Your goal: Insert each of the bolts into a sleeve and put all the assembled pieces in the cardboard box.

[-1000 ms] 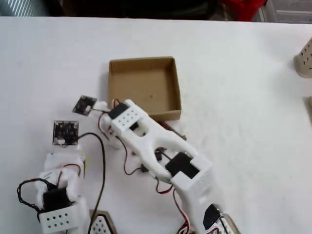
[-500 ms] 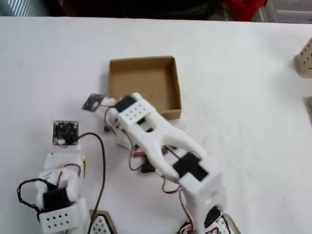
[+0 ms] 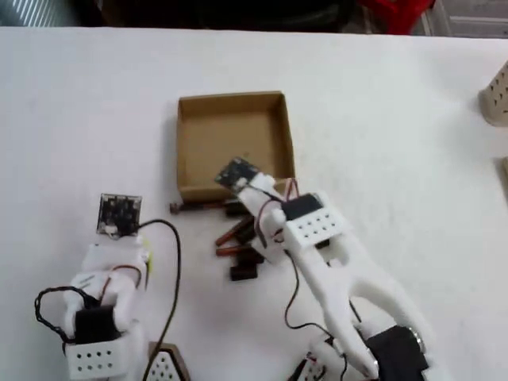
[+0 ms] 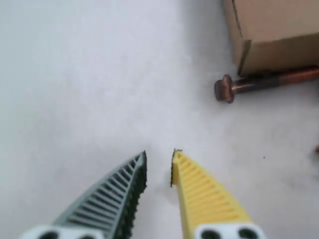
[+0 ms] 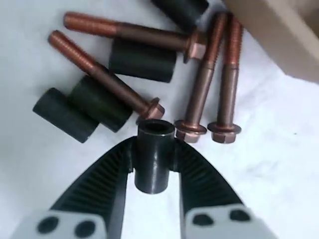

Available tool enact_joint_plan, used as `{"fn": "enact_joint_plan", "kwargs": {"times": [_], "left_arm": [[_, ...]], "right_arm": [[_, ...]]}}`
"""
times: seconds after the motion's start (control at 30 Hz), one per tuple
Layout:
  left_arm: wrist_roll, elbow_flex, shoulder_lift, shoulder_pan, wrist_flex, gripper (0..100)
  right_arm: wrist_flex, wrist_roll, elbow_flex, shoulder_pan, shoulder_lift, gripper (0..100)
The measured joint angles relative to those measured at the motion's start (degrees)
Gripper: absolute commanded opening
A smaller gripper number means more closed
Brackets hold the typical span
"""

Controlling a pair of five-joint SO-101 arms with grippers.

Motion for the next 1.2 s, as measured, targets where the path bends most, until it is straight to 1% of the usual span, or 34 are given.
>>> {"fn": "enact_joint_plan", "kwargs": {"times": [0.17, 0.27, 0.43, 0.67, 0.73, 0.8, 0.87, 0.9, 0.97, 1.03, 1.2], "left_arm": [[2.64, -1.67, 1.67, 5.45, -0.79, 12], [4.57, -5.19, 8.26, 7.47, -2.37, 12], [6.95, -13.19, 27.08, 11.60, -7.56, 12], [13.36, -27.96, 54.51, 16.00, -14.68, 11], [15.03, -30.77, 62.07, 17.14, -18.02, 11], [16.44, -33.76, 69.45, 17.49, -20.57, 8], [17.32, -36.92, 76.40, 17.67, -21.71, 2], [17.49, -38.77, 79.56, 17.67, -21.98, 2], [17.67, -42.37, 85.19, 17.67, -22.24, 3], [17.67, -45.36, 89.41, 17.67, -22.24, 2], [17.76, -48.70, 93.27, 20.48, -22.24, 2]], "right_arm": [[-2.37, 0.00, 2.02, 4.75, -0.62, 1.9], [-4.22, 0.00, 2.02, 5.36, 2.02, 1.9], [-5.71, 0.00, 2.02, 5.27, 3.60, 1.9], [-6.77, 0.00, 2.02, 5.63, 3.60, 1.9], [-6.77, 0.00, 2.02, 5.63, 3.60, 1.9], [-6.77, 0.00, 2.02, 5.63, 3.60, 1.9], [-6.77, 0.00, 2.02, 5.63, 3.60, 1.9], [-6.77, 0.00, 2.02, 5.63, 3.60, 1.9], [-6.77, 0.00, 2.02, 5.63, 3.60, 1.9], [-6.77, 0.00, 2.02, 5.63, 3.60, 1.9], [-6.77, 0.00, 2.02, 5.63, 3.60, 1.9]]}}
